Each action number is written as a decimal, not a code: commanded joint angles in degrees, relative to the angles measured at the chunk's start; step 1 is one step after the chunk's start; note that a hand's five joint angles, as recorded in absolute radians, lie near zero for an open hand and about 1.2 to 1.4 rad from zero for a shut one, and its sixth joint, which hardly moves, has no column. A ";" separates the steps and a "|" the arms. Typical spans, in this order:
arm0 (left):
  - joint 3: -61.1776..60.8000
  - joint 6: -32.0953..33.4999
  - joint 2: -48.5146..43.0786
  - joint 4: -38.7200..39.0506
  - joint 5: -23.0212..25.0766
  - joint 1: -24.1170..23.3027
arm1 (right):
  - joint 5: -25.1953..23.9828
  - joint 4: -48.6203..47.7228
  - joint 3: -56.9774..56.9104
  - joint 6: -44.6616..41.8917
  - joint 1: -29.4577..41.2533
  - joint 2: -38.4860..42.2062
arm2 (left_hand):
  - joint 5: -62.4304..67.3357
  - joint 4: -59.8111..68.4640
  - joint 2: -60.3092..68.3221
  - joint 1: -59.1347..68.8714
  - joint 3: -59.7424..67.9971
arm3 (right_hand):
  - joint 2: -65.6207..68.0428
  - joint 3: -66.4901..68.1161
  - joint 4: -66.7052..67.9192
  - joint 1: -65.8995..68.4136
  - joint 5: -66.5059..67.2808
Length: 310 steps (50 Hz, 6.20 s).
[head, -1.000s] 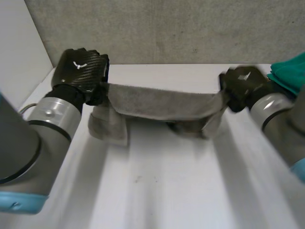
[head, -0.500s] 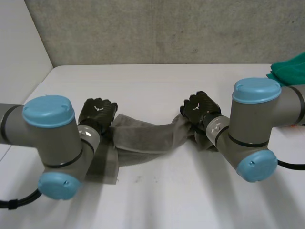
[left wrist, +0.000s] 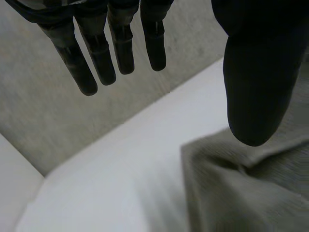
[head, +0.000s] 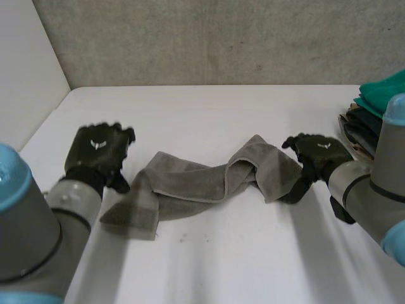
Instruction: Fold the laundry.
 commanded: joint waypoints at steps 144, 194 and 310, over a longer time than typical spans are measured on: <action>7.87 -1.29 -13.76 15.06 20.76 14.81 | -19.04 -25.19 2.28 -22.39 -11.27 13.81 | 57.10 56.87 56.31 55.60 56.10 | 36.23 35.46 35.80 38.08 35.14; -4.35 30.52 5.42 -25.21 21.11 21.41 | -14.39 18.50 8.52 -42.61 -21.64 -11.07 | 57.10 56.87 56.31 55.60 56.10 | 66.28 65.51 65.85 68.13 65.20; 36.70 22.70 -40.83 4.77 19.18 17.63 | 0.91 -23.62 -35.59 -43.58 -5.29 37.01 | -12.90 -13.13 -13.69 -14.40 -13.90 | -3.72 -4.49 -4.15 -1.87 -4.80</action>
